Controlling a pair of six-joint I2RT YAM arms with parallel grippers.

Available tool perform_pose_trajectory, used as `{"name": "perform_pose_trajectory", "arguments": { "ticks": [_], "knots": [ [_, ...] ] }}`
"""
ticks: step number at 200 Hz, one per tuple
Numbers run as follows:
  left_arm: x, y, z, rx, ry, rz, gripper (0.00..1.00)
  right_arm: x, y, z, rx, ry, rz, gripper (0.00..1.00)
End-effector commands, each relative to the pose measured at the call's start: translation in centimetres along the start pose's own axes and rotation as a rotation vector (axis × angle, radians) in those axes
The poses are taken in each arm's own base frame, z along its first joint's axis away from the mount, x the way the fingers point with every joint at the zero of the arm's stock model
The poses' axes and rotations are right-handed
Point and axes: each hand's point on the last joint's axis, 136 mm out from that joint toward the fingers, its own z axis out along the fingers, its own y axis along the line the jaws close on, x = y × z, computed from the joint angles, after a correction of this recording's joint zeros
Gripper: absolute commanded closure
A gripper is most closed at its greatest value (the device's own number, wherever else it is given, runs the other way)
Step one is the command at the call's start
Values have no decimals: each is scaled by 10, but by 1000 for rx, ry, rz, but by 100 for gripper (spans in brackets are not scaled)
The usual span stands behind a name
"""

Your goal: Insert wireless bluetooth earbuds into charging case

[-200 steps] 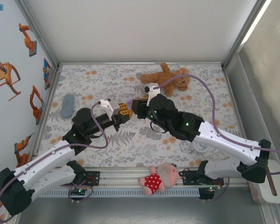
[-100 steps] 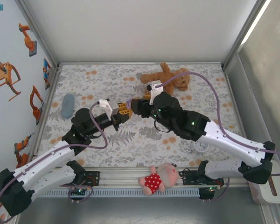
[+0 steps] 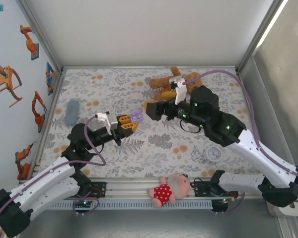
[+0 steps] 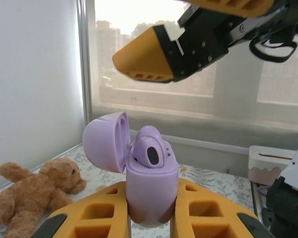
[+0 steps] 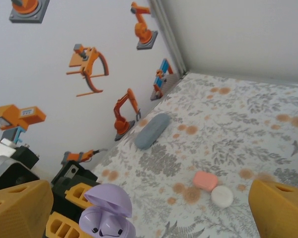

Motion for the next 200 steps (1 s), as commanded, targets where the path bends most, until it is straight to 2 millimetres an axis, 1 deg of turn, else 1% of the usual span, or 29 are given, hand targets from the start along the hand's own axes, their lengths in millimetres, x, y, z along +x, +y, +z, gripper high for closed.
{"name": "perform_pose_trajectory", "arguments": {
  "ticks": [1, 40, 72, 92, 121, 143, 200],
  "knots": [
    [-24, -11, -8, 42, -105, 13, 100, 13, 30, 0, -181, 92, 9, 1],
    [-30, -15, -10, 69, -120, 7, 100, 29, 47, 13, -306, 174, 42, 2],
    [-31, -19, -5, 110, -110, -8, 100, 31, 59, 19, -386, 195, 65, 4],
    [-30, -19, -3, 115, -107, -14, 100, 31, 65, 20, -426, 205, 72, 8],
    [-29, -17, -2, 110, -107, -16, 100, 35, 73, 21, -479, 244, 93, 18],
    [-30, -15, -3, 100, -110, -16, 100, 36, 76, 21, -494, 258, 97, 24],
    [-23, -9, -4, 74, -93, -39, 100, 27, 79, 13, -494, 224, 55, 31]
  ]
}}
